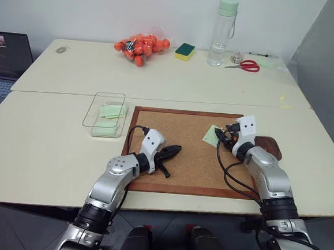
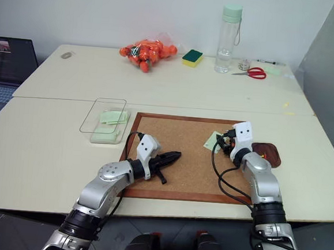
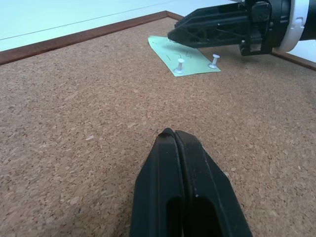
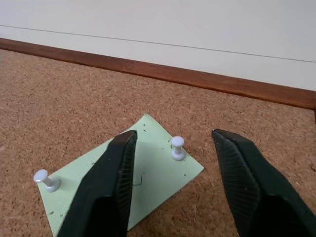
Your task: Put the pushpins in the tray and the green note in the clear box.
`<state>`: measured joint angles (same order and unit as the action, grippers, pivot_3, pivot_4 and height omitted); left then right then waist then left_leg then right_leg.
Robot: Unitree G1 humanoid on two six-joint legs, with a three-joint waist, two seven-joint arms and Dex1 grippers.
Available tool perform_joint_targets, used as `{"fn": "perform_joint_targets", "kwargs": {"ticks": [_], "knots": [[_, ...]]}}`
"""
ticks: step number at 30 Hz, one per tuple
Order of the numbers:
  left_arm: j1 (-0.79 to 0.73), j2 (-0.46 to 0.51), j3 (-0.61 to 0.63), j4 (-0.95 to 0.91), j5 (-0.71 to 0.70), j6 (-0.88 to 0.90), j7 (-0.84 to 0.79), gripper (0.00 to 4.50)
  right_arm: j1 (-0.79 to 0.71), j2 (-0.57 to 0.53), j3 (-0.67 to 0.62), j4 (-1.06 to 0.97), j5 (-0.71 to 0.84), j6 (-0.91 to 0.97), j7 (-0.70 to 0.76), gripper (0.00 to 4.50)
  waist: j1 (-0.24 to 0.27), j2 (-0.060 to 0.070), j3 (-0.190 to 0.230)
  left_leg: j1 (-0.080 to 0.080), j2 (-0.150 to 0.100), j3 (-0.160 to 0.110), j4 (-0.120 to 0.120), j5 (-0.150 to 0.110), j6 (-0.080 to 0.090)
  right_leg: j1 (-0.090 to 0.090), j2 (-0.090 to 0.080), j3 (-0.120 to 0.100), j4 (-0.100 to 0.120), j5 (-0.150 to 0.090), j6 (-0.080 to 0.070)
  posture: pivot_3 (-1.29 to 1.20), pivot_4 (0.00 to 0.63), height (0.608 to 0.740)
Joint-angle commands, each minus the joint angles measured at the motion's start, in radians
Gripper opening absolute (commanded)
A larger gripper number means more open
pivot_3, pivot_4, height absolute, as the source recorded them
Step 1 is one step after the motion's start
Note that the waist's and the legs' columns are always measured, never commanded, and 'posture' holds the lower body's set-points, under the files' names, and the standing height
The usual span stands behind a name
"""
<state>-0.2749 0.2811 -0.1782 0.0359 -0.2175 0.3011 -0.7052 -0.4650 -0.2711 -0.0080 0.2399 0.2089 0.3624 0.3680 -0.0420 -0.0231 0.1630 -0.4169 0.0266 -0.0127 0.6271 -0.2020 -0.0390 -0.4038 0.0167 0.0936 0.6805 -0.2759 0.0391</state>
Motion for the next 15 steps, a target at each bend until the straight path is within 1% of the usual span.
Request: {"fn": "perform_joint_targets", "kwargs": {"ticks": [1, 6, 8, 9, 15], "knots": [[0.029, -0.003, -0.027, 0.006, 0.011, 0.030, 0.000, 0.00, -0.032, 0.006, -0.015, 0.005, -0.005, -0.034, 0.005, 1.50, 0.000, 0.000, 0.000, 0.000, 0.000, 0.000, 0.000, 0.000, 0.000, 0.000, 0.000, 0.000, 0.000, 0.000, 0.000, 0.00, 0.150, 0.740], [0.027, 0.000, -0.028, 0.009, 0.016, 0.028, -0.002, 0.00, -0.037, 0.010, -0.018, 0.019, -0.004, -0.039, 0.005, 0.57, 0.000, 0.000, 0.000, 0.000, 0.000, 0.000, 0.000, 0.000, 0.000, 0.000, 0.000, 0.000, 0.000, 0.000, 0.000, 0.00, 0.150, 0.740], [0.026, 0.001, -0.029, 0.011, 0.020, 0.025, -0.001, 0.00, -0.037, 0.011, -0.019, 0.021, -0.004, -0.042, 0.005, 0.08, -0.001, 0.000, 0.000, 0.000, 0.000, 0.000, 0.000, 0.000, 0.000, 0.000, 0.000, 0.000, 0.000, 0.000, 0.000, 0.00, 0.150, 0.740], [0.025, 0.001, -0.030, 0.010, 0.021, 0.024, -0.002, 0.00, -0.037, 0.012, -0.020, 0.022, -0.005, -0.045, 0.005, 0.01, -0.001, 0.000, 0.000, 0.000, 0.000, 0.000, 0.000, 0.000, 0.000, 0.000, 0.000, 0.000, 0.000, 0.000, 0.000, 0.00, 0.150, 0.740], [0.025, -0.007, -0.040, 0.003, 0.027, 0.026, -0.002, 0.00, -0.035, 0.018, -0.028, 0.005, 0.002, -0.050, 0.003, 0.01, -0.002, 0.000, 0.000, 0.000, 0.000, 0.000, 0.000, 0.000, 0.000, 0.000, 0.000, 0.000, 0.000, 0.000, 0.000, 0.00, 0.150, 0.740]]}}
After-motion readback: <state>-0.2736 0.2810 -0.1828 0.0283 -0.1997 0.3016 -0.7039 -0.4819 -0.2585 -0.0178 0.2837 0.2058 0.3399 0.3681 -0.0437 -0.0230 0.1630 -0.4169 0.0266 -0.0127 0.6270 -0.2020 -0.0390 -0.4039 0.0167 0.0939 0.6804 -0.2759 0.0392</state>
